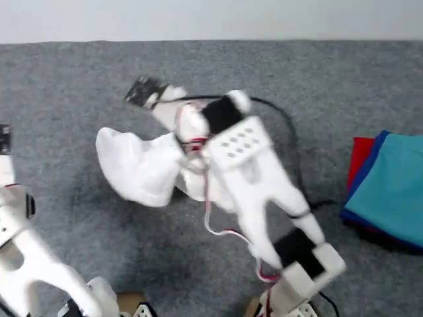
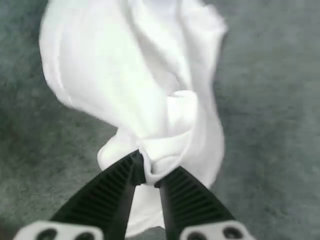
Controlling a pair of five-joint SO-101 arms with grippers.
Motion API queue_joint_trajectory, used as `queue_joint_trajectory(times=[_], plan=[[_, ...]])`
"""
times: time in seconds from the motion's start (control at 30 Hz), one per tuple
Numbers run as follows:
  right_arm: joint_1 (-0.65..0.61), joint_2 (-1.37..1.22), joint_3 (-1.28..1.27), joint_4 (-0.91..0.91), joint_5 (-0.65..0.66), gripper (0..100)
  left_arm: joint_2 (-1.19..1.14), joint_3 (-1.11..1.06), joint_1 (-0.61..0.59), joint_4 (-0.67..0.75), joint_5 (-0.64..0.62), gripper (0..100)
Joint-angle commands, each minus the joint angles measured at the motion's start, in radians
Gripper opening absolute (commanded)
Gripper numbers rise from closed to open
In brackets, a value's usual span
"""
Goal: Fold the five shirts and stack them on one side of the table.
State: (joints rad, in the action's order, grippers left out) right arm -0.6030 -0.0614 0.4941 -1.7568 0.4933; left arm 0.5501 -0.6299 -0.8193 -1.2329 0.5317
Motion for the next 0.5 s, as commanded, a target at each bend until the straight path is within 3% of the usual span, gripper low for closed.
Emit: queue_joint_trajectory(times=[0.0, 0.23, 0.37, 0.47], plan=[[0.042, 0.133, 0.018, -0.041, 0.011, 0.9, 0.006, 0.007, 0.081, -0.009, 0.000, 14], [0.041, 0.160, -0.160, -0.039, 0.006, 1.6, 0.006, 0.007, 0.176, -0.009, -0.086, 14], [0.038, 0.094, -0.279, -0.038, 0.005, 7.3, 0.006, 0.005, 0.196, -0.038, -0.092, 14], [0.038, 0.015, -0.284, -0.036, 0.005, 6.4, 0.006, 0.002, 0.201, -0.051, -0.092, 14]])
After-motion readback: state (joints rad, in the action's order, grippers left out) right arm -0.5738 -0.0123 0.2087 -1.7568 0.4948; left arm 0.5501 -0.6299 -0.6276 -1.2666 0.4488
